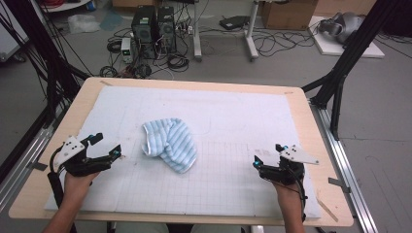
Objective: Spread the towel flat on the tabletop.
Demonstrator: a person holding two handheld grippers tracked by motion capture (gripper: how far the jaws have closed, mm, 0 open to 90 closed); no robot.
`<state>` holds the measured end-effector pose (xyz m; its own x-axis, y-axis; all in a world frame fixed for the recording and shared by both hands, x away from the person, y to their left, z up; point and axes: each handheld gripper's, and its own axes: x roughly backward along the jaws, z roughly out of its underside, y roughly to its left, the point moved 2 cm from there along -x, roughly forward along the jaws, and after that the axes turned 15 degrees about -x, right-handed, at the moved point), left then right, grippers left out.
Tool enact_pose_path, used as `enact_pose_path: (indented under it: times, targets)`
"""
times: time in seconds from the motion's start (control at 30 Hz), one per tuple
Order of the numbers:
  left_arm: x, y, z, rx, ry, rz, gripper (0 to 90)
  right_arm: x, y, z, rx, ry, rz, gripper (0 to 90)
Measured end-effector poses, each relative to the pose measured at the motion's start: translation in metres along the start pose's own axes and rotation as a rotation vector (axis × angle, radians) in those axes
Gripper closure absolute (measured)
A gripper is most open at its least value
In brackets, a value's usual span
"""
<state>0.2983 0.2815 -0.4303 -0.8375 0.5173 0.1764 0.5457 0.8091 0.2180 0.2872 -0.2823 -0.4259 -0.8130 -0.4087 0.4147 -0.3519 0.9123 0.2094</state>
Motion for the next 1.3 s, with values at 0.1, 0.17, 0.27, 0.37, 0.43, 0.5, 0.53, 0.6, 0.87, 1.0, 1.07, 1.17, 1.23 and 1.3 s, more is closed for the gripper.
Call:
enact_pose_path:
  times: [0.1, 0.17, 0.27, 0.37, 0.43, 0.5, 0.53, 0.6, 0.87, 1.0, 1.07, 1.17, 1.23, 1.3]
  targets:
    - [0.0, -0.001, 0.0, 0.002, -0.002, -0.001, 15.9, 0.002, -0.001, 0.0, -0.008, 0.0, 0.0, 10.9]
    - [-0.001, -0.001, -0.001, -0.001, -0.003, -0.001, 15.9, 0.003, -0.001, 0.001, -0.011, -0.007, -0.004, 10.9]
    - [-0.004, -0.001, -0.002, -0.012, -0.007, 0.009, 16.1, 0.004, -0.001, 0.002, -0.007, -0.003, -0.008, 10.9]
    - [-0.007, -0.002, -0.003, -0.038, -0.002, 0.018, 16.2, 0.005, -0.001, 0.003, -0.006, 0.007, -0.013, 10.9]
    - [-0.008, -0.003, -0.004, -0.048, 0.001, 0.016, 16.1, 0.005, -0.001, 0.004, -0.001, 0.004, -0.013, 10.9]
    - [-0.009, -0.003, -0.004, -0.044, 0.003, 0.022, 15.9, 0.006, 0.0, 0.006, 0.008, 0.018, -0.019, 10.9]
    - [-0.009, -0.002, -0.005, -0.046, 0.004, 0.025, 15.9, 0.006, 0.0, 0.006, 0.008, 0.018, -0.019, 10.9]
    - [-0.011, -0.003, -0.006, -0.043, 0.001, 0.032, 16.0, 0.007, 0.002, 0.007, 0.015, 0.027, -0.022, 10.9]
    - [-0.014, -0.017, -0.013, -0.076, -0.006, 0.119, 18.8, 0.008, 0.014, 0.01, 0.047, 0.056, -0.04, 10.9]
    - [-0.019, -0.024, -0.013, -0.109, 0.014, 0.166, 19.8, 0.002, 0.018, 0.01, 0.059, 0.073, -0.052, 10.9]
    - [-0.023, -0.028, -0.013, -0.13, 0.028, 0.194, 20.5, 0.001, 0.018, 0.01, 0.059, 0.076, -0.053, 10.9]
    - [-0.03, -0.034, -0.012, -0.144, 0.062, 0.244, 21.4, 0.001, 0.019, 0.012, 0.062, 0.084, -0.05, 10.9]
    - [-0.036, -0.039, -0.01, -0.148, 0.109, 0.263, 23.7, 0.002, 0.017, 0.012, 0.062, 0.083, -0.044, 10.9]
    - [-0.041, -0.044, -0.009, -0.143, 0.125, 0.28, 23.9, 0.002, 0.016, 0.012, 0.051, 0.081, -0.042, 10.9]
